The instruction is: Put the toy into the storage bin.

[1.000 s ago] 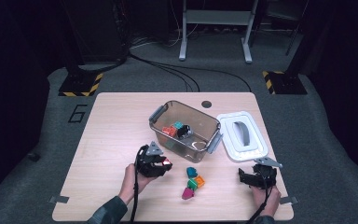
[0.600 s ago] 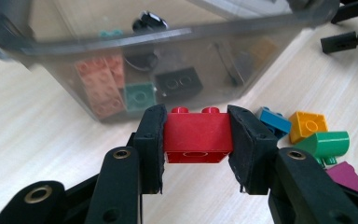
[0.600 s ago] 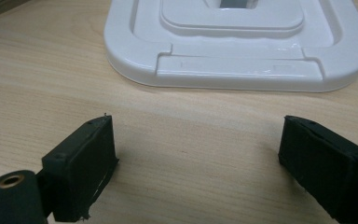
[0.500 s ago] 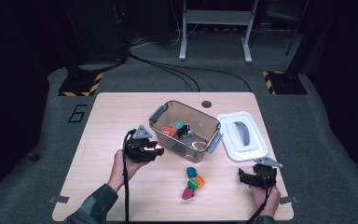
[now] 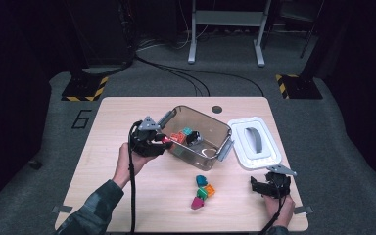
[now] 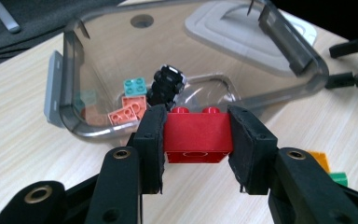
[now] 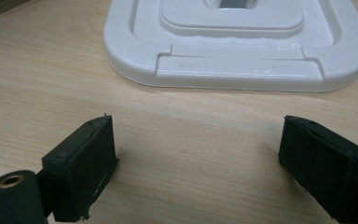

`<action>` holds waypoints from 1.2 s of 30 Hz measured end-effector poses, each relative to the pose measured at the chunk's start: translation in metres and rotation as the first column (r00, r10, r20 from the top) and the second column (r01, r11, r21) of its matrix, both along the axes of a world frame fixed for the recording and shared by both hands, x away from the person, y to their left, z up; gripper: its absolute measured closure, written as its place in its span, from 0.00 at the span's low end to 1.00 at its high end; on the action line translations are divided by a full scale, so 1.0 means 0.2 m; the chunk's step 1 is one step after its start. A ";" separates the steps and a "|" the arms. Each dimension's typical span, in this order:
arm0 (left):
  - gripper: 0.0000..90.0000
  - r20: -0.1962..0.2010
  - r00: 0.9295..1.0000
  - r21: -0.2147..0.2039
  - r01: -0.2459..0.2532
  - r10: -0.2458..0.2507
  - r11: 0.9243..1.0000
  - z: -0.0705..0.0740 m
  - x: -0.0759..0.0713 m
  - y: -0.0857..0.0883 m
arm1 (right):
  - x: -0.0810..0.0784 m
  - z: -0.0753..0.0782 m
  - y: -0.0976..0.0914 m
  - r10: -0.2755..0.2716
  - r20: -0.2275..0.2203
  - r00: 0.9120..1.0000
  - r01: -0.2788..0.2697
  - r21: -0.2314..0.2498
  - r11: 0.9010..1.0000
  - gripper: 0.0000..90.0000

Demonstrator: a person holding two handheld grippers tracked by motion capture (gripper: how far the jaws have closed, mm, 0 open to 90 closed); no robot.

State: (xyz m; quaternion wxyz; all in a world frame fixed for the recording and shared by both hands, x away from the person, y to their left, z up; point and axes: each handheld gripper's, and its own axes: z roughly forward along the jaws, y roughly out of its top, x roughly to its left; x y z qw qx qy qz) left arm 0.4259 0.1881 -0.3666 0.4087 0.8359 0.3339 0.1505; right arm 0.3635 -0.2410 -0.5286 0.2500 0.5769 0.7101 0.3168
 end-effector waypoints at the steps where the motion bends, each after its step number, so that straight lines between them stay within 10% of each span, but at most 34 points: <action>1: 0.65 0.006 1.000 0.006 0.000 0.000 1.000 0.01 0.01 0.00 | 0.00 0.00 0.00 0.000 0.000 1.000 0.000 0.000 1.000 0.11; 20: 0.65 -0.020 1.000 -0.005 0.022 -0.022 1.000 0.06 0.10 -0.18 | 0.00 0.00 0.00 0.000 0.000 1.000 0.000 0.000 1.000 0.11; 36: 0.65 -0.105 0.993 0.041 0.057 -0.052 0.998 -0.07 0.14 -0.38 | 0.00 0.00 0.00 0.001 0.000 1.000 -0.001 0.002 1.000 0.11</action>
